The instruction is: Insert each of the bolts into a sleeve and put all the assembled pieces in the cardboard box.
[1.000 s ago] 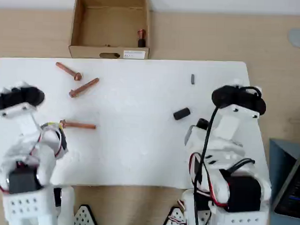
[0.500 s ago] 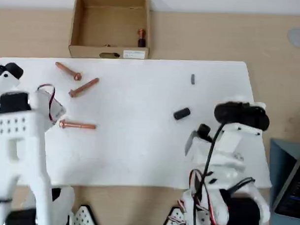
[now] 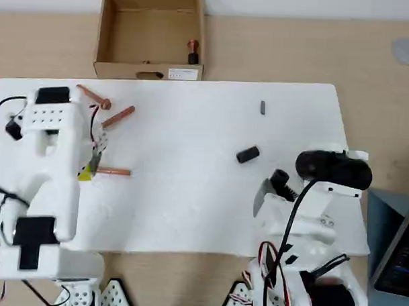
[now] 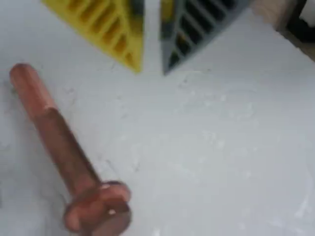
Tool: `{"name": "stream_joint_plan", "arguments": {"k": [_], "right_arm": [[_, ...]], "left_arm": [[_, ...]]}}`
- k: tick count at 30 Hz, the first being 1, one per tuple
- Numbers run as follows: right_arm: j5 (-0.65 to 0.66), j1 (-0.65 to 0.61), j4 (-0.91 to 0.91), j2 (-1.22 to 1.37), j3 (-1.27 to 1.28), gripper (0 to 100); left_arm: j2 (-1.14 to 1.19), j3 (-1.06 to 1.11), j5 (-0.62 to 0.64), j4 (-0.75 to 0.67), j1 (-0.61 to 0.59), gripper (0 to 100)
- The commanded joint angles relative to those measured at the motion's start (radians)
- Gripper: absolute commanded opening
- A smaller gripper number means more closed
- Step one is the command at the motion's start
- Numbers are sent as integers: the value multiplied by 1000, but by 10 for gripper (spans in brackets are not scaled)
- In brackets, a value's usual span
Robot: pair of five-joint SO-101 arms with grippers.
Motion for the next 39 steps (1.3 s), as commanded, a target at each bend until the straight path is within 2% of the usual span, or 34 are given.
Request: {"name": "stream_joint_plan", "arguments": {"k": [1, 11, 21, 28, 34, 39], "right_arm": [[11, 15, -25, -1, 1, 9], [11, 15, -25, -1, 1, 9], [14, 15, -25, -1, 1, 9], [14, 15, -25, -1, 1, 9], [12, 13, -25, -1, 1, 9], [11, 13, -25, -1, 1, 9]], "left_arm": [[58, -103, 8, 14, 20, 140], [208, -141, 26, 2, 12, 147], [214, -133, 28, -80, 9, 149], [216, -132, 23, -83, -57, 150], [217, -94, 23, -91, -40, 150], [217, -3, 23, -176, -29, 147]]}}
